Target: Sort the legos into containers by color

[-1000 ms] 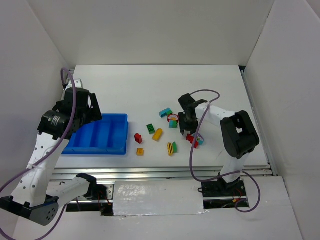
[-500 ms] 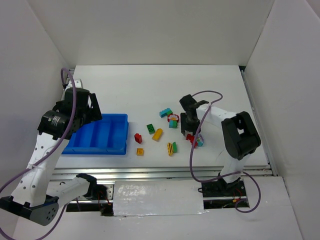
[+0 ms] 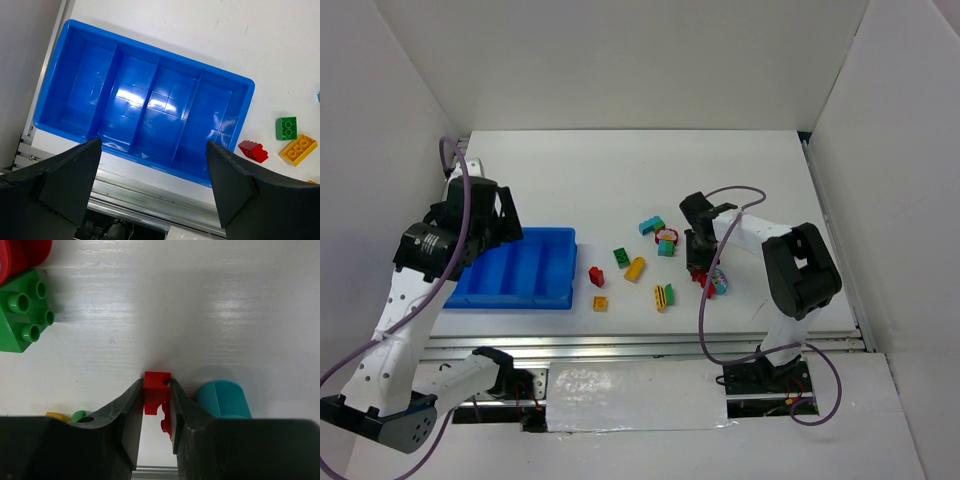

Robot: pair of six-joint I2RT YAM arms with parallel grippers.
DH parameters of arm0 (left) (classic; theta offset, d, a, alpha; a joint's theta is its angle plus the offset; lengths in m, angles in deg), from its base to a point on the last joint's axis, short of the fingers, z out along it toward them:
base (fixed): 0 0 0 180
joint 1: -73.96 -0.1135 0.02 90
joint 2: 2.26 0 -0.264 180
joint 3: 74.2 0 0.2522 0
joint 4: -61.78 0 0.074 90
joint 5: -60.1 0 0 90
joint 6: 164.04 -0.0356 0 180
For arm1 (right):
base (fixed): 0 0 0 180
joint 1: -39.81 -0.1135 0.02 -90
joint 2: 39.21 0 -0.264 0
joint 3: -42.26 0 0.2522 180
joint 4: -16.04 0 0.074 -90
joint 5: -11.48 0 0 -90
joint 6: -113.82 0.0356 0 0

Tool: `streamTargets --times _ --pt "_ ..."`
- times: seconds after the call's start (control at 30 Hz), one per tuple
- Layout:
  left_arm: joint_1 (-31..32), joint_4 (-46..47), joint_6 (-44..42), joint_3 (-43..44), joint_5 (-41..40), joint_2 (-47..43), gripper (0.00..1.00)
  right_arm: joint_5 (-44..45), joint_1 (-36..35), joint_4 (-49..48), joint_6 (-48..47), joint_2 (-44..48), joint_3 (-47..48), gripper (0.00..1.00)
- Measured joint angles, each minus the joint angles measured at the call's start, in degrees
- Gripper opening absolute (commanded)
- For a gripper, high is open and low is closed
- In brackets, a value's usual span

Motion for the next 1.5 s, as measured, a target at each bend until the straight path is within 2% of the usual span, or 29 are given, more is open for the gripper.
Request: streamTargets --times 0.07,0.2,0.27,0.5,0.63,0.8,1.03,1.2,1.33,1.43,1.5 --pt "0.0 -0.02 0.07 0.0 -0.02 -0.04 0.98 -0.09 0.0 0.07 -0.11 -0.13 0.11 0.13" --pt "0.0 -0.07 0.15 -0.22 -0.17 -0.22 0.98 -0.24 0.0 0.28 0.0 -0.83 1.03 0.13" --pt "0.0 -0.13 0.17 -0.37 -0.24 -0.46 0.98 -0.26 -0.07 0.35 0.0 -1.11 1.38 0.0" --pt "0.0 -0.39 0.26 -0.83 -0.63 -1.38 0.98 -0.17 -0.74 1.2 0.04 -1.51 3.76 0.0" --pt "0.0 -0.68 0.37 -0.85 -0.83 -1.4 0.98 0.46 -2.19 3.34 0.31 -0.61 8.26 0.0" --pt "0.0 -1.38 1.31 -0.83 -2.08 -1.4 0.99 0.76 -8.44 4.35 2.27 3.54 16.24 0.0" --pt "0.0 -3.93 6.14 0.39 -5.38 -0.96 1.0 -7.43 -23.08 -7.54 10.19 2.25 24.65 0.0" --pt "0.02 -4.76 8.61 3.39 -6.08 -0.13 1.0 -10.54 -26.93 -17.79 17.38 -4.61 28.28 0.0" --pt "0.04 -4.83 9.55 4.98 -6.05 0.35 1.0 -10.27 -28.48 -21.57 20.96 -11.72 31.71 0.01" --pt "0.04 -4.83 9.55 5.18 -5.97 0.42 1.0 -9.79 -29.4 -21.55 21.68 -17.09 36.28 0.06" --pt "0.04 -4.85 9.53 5.18 -5.97 0.42 1.0 -9.66 -29.86 -21.73 21.75 -19.41 38.21 0.21"
